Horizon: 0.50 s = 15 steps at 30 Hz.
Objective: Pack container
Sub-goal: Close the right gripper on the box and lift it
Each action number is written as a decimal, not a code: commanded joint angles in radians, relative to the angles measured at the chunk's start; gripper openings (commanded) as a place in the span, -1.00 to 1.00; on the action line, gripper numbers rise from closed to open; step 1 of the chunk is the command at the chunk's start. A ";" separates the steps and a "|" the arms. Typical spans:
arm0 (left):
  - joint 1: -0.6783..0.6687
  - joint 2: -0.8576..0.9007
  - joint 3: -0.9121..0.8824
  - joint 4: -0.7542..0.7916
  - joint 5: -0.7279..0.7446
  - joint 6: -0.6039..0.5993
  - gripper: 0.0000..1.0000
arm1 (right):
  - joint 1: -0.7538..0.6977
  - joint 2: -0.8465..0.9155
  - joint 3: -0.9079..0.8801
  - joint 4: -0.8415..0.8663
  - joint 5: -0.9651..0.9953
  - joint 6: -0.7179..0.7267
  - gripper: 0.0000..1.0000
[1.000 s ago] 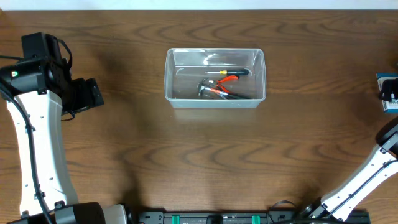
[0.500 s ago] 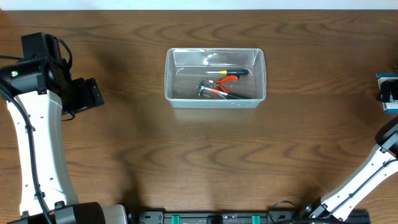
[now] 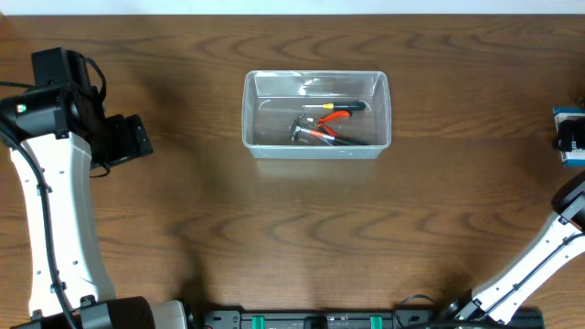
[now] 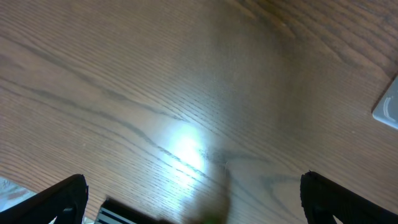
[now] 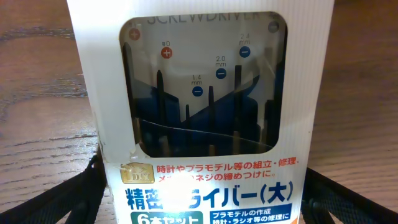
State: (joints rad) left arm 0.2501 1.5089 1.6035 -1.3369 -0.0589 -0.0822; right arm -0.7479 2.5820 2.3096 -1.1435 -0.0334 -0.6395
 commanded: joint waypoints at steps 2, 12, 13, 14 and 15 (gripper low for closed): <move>0.004 -0.009 0.022 -0.005 -0.001 -0.006 0.96 | -0.008 0.018 0.018 0.007 0.003 0.008 0.91; 0.004 -0.009 0.022 -0.005 -0.001 -0.006 0.96 | -0.008 0.018 0.018 0.023 0.003 0.019 0.56; 0.004 -0.009 0.022 -0.005 -0.001 -0.006 0.96 | -0.008 0.018 0.018 0.023 0.003 0.019 0.55; 0.004 -0.009 0.022 -0.005 -0.001 -0.006 0.96 | -0.008 0.018 0.018 0.023 0.003 0.019 0.55; 0.004 -0.009 0.022 -0.005 -0.001 -0.006 0.96 | -0.008 0.018 0.018 0.024 0.003 0.019 0.56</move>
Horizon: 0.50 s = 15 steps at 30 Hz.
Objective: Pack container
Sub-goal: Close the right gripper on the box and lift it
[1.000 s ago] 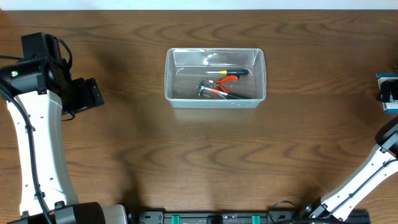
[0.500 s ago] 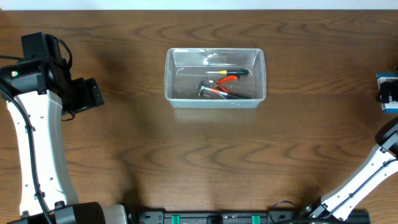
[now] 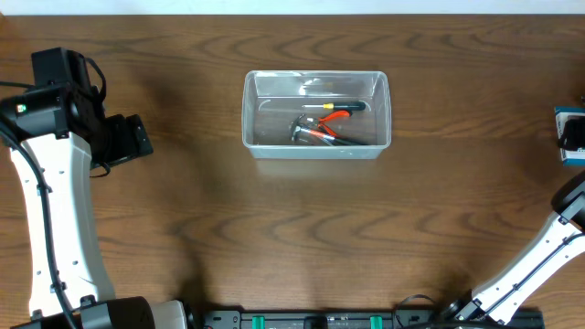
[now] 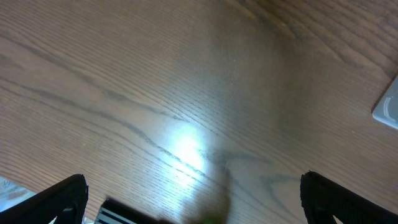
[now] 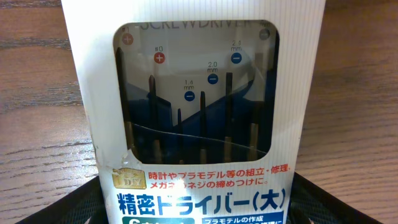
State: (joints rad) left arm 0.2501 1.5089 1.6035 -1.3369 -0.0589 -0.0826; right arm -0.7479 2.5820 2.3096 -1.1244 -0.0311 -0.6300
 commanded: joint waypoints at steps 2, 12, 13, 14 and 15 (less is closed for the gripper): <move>0.004 -0.009 0.022 -0.005 -0.001 -0.006 0.96 | -0.008 0.018 0.018 0.009 0.001 0.018 0.56; 0.004 -0.009 0.022 -0.005 -0.001 -0.006 0.96 | 0.005 0.018 0.018 0.025 0.000 0.055 0.40; 0.004 -0.009 0.022 -0.005 -0.001 -0.006 0.96 | 0.008 0.018 0.019 0.025 0.000 0.057 0.38; 0.004 -0.009 0.022 -0.005 -0.001 -0.006 0.96 | 0.010 0.018 0.019 0.025 0.000 0.057 0.37; 0.004 -0.009 0.022 -0.005 -0.001 -0.006 0.96 | 0.013 0.018 0.019 0.025 0.000 0.057 0.37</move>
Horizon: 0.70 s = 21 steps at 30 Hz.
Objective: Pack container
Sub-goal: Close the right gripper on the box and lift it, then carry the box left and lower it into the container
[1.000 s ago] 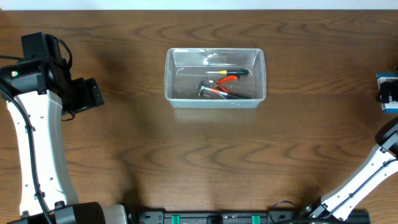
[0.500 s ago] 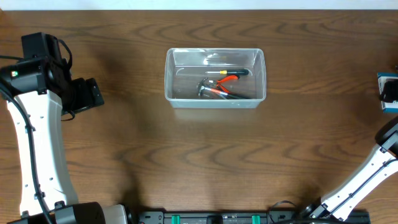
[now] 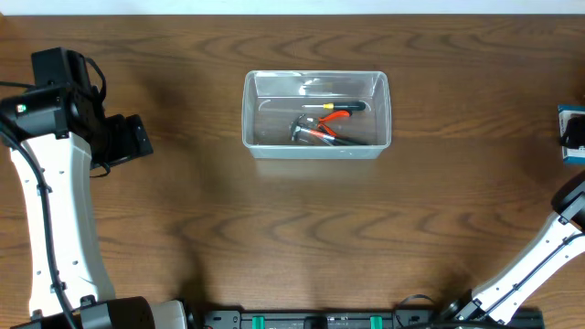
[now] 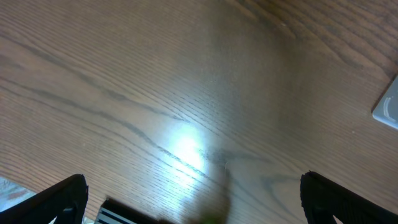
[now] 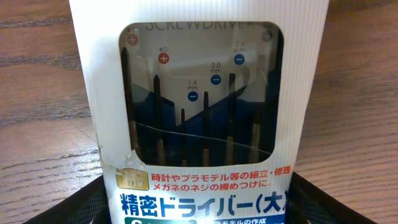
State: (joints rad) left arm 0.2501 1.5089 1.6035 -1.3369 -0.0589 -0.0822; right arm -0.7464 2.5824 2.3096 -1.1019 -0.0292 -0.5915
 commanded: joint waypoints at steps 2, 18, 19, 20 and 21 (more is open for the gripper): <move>0.004 -0.009 0.022 -0.005 -0.001 -0.006 0.96 | 0.018 0.017 0.019 0.002 -0.002 0.021 0.37; 0.004 -0.009 0.022 -0.005 -0.001 -0.006 0.96 | 0.120 0.015 0.260 -0.080 -0.064 0.056 0.32; 0.004 -0.009 0.022 -0.005 -0.001 -0.006 0.96 | 0.132 0.015 0.292 -0.091 -0.078 0.055 0.32; 0.004 -0.009 0.022 -0.005 -0.001 -0.006 0.96 | 0.142 0.015 0.320 -0.100 -0.087 0.056 0.33; 0.004 -0.009 0.022 -0.005 -0.001 -0.006 0.96 | 0.155 0.015 0.354 -0.111 -0.093 0.056 0.33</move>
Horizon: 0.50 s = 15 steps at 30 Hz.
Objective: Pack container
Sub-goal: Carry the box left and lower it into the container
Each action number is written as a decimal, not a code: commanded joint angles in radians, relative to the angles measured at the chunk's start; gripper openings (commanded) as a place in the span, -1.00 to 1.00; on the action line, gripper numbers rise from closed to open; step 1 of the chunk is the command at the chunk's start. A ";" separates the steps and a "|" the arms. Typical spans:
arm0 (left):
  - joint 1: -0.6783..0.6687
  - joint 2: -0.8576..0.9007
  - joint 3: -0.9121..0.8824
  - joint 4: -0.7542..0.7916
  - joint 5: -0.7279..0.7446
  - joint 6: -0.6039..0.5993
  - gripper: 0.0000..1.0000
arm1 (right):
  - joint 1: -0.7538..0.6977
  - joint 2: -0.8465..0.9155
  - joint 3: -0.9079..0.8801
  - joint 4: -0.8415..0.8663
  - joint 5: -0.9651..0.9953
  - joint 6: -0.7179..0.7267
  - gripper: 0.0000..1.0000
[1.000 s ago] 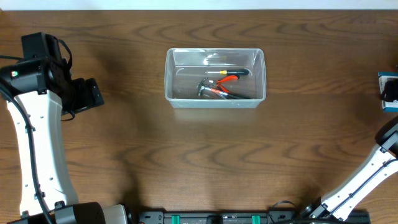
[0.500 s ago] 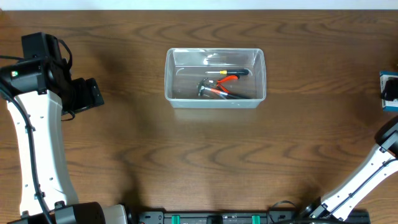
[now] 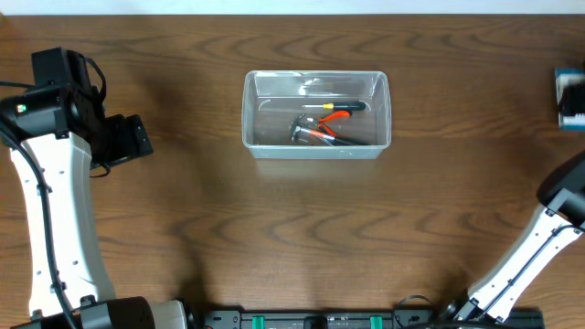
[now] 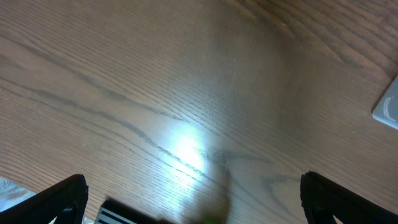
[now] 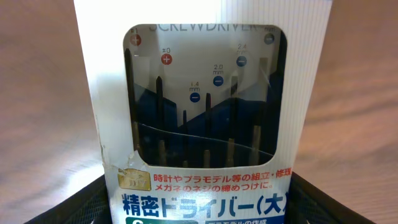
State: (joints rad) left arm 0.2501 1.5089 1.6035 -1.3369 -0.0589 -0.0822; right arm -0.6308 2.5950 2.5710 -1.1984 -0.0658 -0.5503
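A clear plastic container (image 3: 316, 149) sits at the far middle of the table, with orange-handled pliers (image 3: 327, 120) and a yellow-and-black screwdriver (image 3: 343, 107) inside. My right gripper (image 5: 199, 208) is shut on a white-and-blue screwdriver set pack (image 5: 202, 106), held above the table. In the overhead view the screwdriver set pack (image 3: 569, 96) shows at the far right edge. My left gripper (image 4: 196, 199) hangs open over bare wood at the left, nothing between its fingers (image 4: 62, 196).
The left arm (image 3: 55, 201) stands along the table's left side. The right arm (image 3: 539, 247) rises from the front right corner. A corner of the container (image 4: 388, 109) shows at the right edge of the left wrist view.
The pack in my right gripper has moved toward the far edge of the table and the wood behind it now looks blurred and farther off. The left arm has not moved.
The pack stayed between my right fingers close over the wood at the right edge through all three earlier moments, shifting only slightly. Now it is held higher and farther back. The left gripper stayed open and still, and the container's contents are unchanged.
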 commanded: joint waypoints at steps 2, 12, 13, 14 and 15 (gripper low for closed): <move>0.004 -0.009 0.022 -0.005 -0.001 -0.006 0.96 | 0.072 0.003 0.165 -0.039 -0.059 0.014 0.33; 0.004 -0.009 0.022 -0.005 -0.001 -0.006 0.96 | 0.305 0.000 0.463 -0.177 -0.068 -0.033 0.33; 0.004 -0.009 0.022 -0.005 -0.001 -0.006 0.97 | 0.342 0.000 0.494 -0.194 -0.072 -0.043 0.33; 0.004 -0.009 0.022 -0.005 -0.001 -0.006 0.96 | 0.368 0.000 0.515 -0.207 -0.073 -0.054 0.33; 0.004 -0.009 0.022 -0.005 -0.001 -0.006 0.96 | 0.401 -0.001 0.537 -0.219 -0.073 -0.061 0.32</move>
State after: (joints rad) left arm 0.2501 1.5089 1.6035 -1.3369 -0.0589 -0.0826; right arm -0.3119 2.5950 3.0337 -1.3979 -0.1112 -0.5724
